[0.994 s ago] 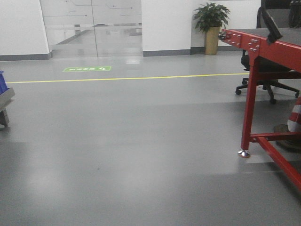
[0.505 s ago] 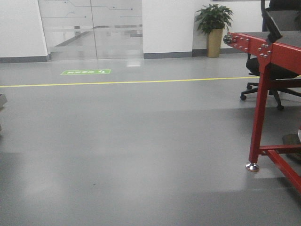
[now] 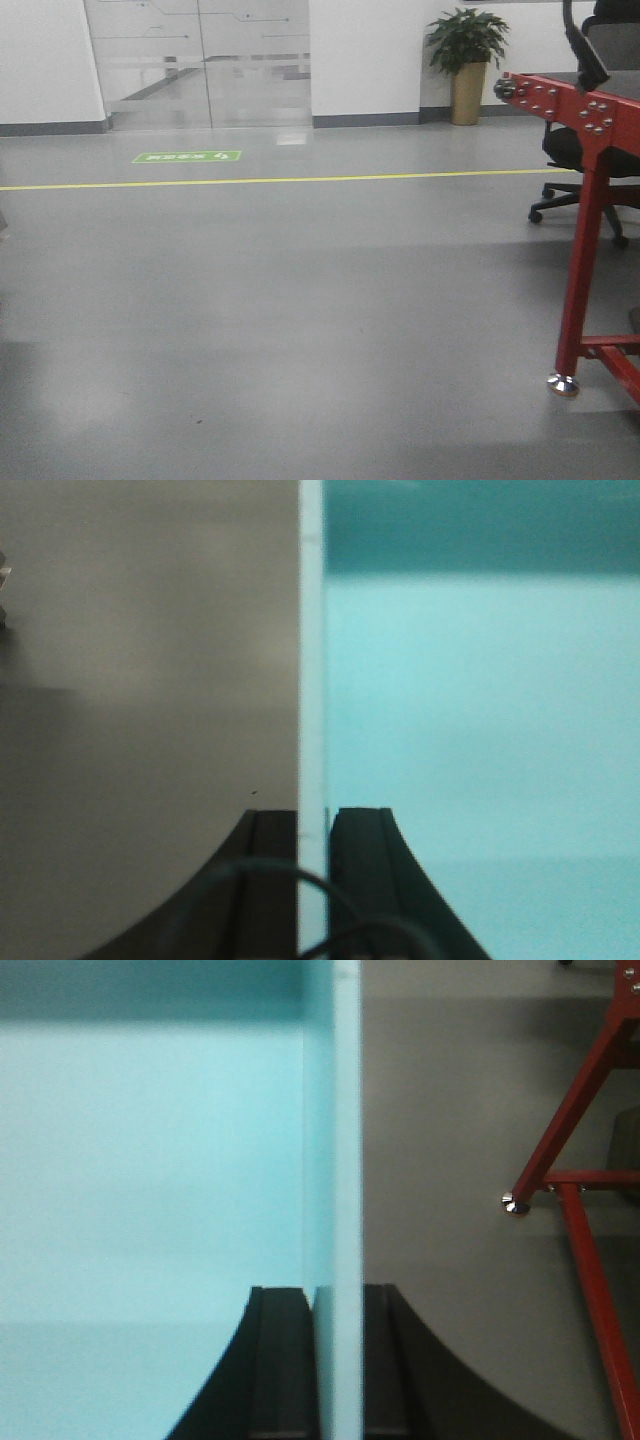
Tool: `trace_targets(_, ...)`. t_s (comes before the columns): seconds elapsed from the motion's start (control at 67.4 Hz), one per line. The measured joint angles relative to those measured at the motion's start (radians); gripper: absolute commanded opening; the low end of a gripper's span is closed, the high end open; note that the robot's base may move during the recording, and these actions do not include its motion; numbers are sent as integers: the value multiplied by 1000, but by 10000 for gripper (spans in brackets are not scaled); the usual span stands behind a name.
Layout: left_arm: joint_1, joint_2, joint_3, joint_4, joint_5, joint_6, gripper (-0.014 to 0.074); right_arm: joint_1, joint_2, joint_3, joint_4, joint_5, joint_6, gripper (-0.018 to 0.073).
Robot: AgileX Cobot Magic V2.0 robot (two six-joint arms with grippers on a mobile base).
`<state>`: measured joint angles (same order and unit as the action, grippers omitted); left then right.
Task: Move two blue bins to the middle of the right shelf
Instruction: 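Drive the base away from the rack while both grippers hold the light blue bin, then drive up to the rack with the red bag bin, holding the bin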
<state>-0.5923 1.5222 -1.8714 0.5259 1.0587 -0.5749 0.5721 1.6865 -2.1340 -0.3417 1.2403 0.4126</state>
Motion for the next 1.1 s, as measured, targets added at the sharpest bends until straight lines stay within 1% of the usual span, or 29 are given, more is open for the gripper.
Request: trace_targets(1.098, 0, 0, 0, 2, 2, 0, -111, 0, 0, 0, -1, 0, 0, -167)
